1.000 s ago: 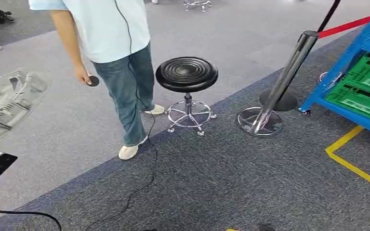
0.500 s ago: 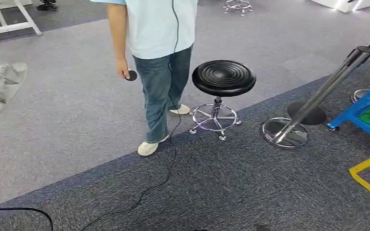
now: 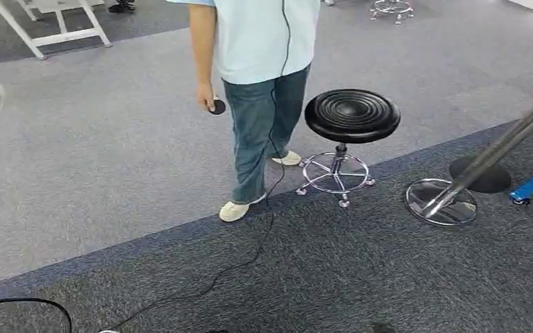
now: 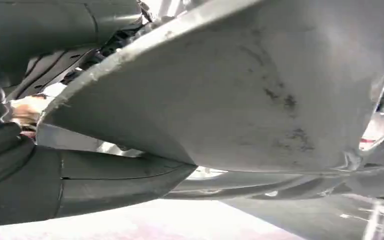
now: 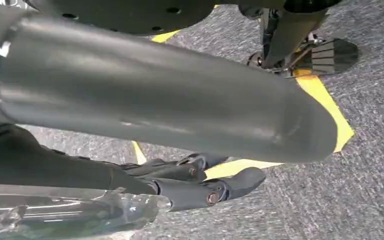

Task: Take the parts from the cabinet and place them on the table.

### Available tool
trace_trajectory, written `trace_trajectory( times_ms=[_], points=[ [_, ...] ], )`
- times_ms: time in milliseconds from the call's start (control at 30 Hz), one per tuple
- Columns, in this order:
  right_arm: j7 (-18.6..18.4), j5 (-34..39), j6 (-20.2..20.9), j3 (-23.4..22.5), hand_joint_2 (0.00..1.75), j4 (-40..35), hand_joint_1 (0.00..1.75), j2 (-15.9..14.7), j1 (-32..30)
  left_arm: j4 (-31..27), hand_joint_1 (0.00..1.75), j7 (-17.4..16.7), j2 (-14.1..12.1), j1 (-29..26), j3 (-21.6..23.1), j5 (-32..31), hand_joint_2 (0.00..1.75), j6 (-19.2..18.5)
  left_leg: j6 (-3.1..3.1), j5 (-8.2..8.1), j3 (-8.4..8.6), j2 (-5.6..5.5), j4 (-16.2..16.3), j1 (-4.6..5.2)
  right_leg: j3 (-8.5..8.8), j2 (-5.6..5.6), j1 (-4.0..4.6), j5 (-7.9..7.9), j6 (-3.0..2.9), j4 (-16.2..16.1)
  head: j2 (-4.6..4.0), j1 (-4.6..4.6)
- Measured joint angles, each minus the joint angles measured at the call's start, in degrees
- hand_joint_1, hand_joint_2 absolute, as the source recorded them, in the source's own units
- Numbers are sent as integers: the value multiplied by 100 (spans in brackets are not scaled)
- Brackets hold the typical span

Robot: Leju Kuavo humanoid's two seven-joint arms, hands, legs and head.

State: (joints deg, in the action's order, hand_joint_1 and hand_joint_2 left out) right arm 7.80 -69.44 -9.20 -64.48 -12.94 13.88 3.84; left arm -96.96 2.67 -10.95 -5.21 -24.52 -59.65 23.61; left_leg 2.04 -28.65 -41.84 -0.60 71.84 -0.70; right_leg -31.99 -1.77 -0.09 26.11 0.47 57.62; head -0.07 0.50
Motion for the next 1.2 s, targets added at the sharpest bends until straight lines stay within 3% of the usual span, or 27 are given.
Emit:
trace_trajectory(
  times_ms=[67,100,167,267,300,333,367,433,467,500,567,600,633,700,767,800,833,867,933,967,1000,1033,1067,1100,1133,1167,1200],
  points=[
    [-4,-2,5,0,0,0,0,4,4,33,175,11,0,-6,-46,-13,175,2,-4,458,546,160,-1002,-5,31,-98,-1,22,35,2,0,0],
    [-4,-2,2,0,0,-2,0,4,6,44,175,18,2,-5,-64,-17,175,7,13,485,746,461,-1350,7,47,-130,39,44,71,14,0,2],
    [-4,-4,2,0,0,-2,0,4,10,66,175,20,11,0,-72,-20,175,20,-90,447,756,363,-1438,33,21,-203,91,98,112,33,0,-39],
    [-4,-4,2,0,0,0,0,4,11,120,175,24,9,-25,-120,-43,175,28,-192,457,759,196,-1450,32,73,-323,64,158,181,9,0,-31],
    [-2,-4,2,0,0,0,0,4,16,131,175,28,7,-40,-133,-61,175,39,-224,459,759,159,-1456,17,14,-103,51,268,226,155,0,-50],
    [2,-4,0,0,0,0,0,7,12,149,175,35,2,-40,-144,-98,175,46,-260,464,757,116,-1456,14,-150,63,46,488,233,516,0,-66],
    [2,-4,0,0,0,0,0,7,7,175,175,50,7,-42,-151,-114,175,50,-283,471,750,67,-1456,15,-418,131,47,753,237,1075,0,-70],
    [-9,-4,0,0,0,0,0,7,-12,247,175,77,22,-76,-203,-146,175,52,-295,466,749,-44,-1456,24,-861,155,50,1021,231,1903,0,-68],
    [-15,-4,0,0,0,0,0,7,-20,283,175,87,28,-96,-223,-153,175,57,-295,466,752,-103,-1455,25,-925,157,51,960,219,1953,0,-72],
    [-24,-4,0,0,0,0,0,7,-24,317,175,96,35,-108,-230,-155,175,61,-294,466,755,-165,-1454,25,-864,164,51,771,205,1744,0,-70],
    [-24,-4,-2,0,0,0,0,7,-18,378,175,96,44,-116,-249,-166,175,63,-290,465,767,-285,-1454,14,-441,244,49,222,166,785,0,-72],
    [-24,-4,-2,0,0,0,0,7,-14,404,175,98,50,-116,-266,-170,175,66,-276,465,764,-331,-1454,4,-225,441,34,35,156,327,0,-72],
    [-24,-4,-2,2,0,0,0,7,-14,422,175,101,50,-109,-278,-170,175,70,-239,451,735,-390,-1407,35,-126,617,20,28,148,48,0,-77],
    [-31,-4,-4,2,0,0,0,7,-4,437,175,103,48,-128,-293,-173,175,90,-173,482,711,-467,-1433,14,-87,505,38,21,146,78,0,-70],
    [-31,-4,-2,0,0,0,0,7,-4,464,175,109,48,-157,-339,-173,175,94,-104,503,712,-554,-1461,-15,-71,413,51,-13,72,50,0,-66],
    [-31,-7,-2,0,0,0,0,9,5,472,175,111,48,-177,-354,-173,175,96,-101,443,689,-372,-1391,-19,-47,355,31,-42,23,4,0,-59],
    [-28,-9,-2,2,0,0,0,11,6,485,175,114,48,-171,-361,-179,175,96,-78,259,575,-156,-1153,0,-41,321,33,-44,-13,-8,0,-41],
    [-28,-9,-4,2,0,0,0,11,1,494,175,120,50,-161,-361,-190,175,101,-46,9,382,-60,-713,0,-42,270,38,-37,-27,-8,0,-44],
    [-26,-13,-4,0,0,0,0,11,-15,529,175,136,61,-164,-369,-205,175,114,-9,-369,-42,-14,198,-8,-44,159,43,-27,-41,-6,0,-44],
    [-24,-15,-4,0,0,0,0,11,-16,544,175,144,70,-169,-374,-205,175,120,1,-388,-122,-13,368,-12,-44,110,43,-26,-41,-6,0,-41],
    [-20,-22,-2,0,0,0,0,11,-12,566,175,146,72,-177,-380,-208,175,120,9,-266,-66,-7,267,-22,-42,64,43,-24,-41,-5,0,-42],
    [-11,-26,0,2,0,0,0,11,-9,584,175,151,72,-180,-389,-212,175,120,15,-39,118,8,-92,-32,-40,18,42,-19,-32,-4,0,-42],
    [-4,-26,0,2,0,0,0,13,-7,608,175,164,70,-180,-407,-227,175,120,20,225,429,78,-671,-38,-31,-28,39,-9,-15,-1,0,-42],
    [2,-26,0,2,0,0,0,13,-5,619,175,175,68,-179,-424,-249,175,120,35,396,728,240,-1185,-41,-17,-64,38,5,11,13,0,-41],
    [4,-26,0,2,0,-2,0,9,-4,636,175,190,77,-165,-435,-275,175,122,44,315,842,423,-1426,0,-25,-96,105,37,58,45,0,-37],
    [9,-28,0,2,0,-2,0,7,1,647,175,201,79,-165,-455,-291,175,122,-41,358,835,320,-1426,-18,-23,-115,107,63,74,57,0,-59],
    [18,-33,0,2,0,-2,0,7,5,667,175,203,87,-173,-485,-315,175,125,-72,341,825,272,-1422,-13,-3,-152,111,67,88,45,0,-79]
  ],
)
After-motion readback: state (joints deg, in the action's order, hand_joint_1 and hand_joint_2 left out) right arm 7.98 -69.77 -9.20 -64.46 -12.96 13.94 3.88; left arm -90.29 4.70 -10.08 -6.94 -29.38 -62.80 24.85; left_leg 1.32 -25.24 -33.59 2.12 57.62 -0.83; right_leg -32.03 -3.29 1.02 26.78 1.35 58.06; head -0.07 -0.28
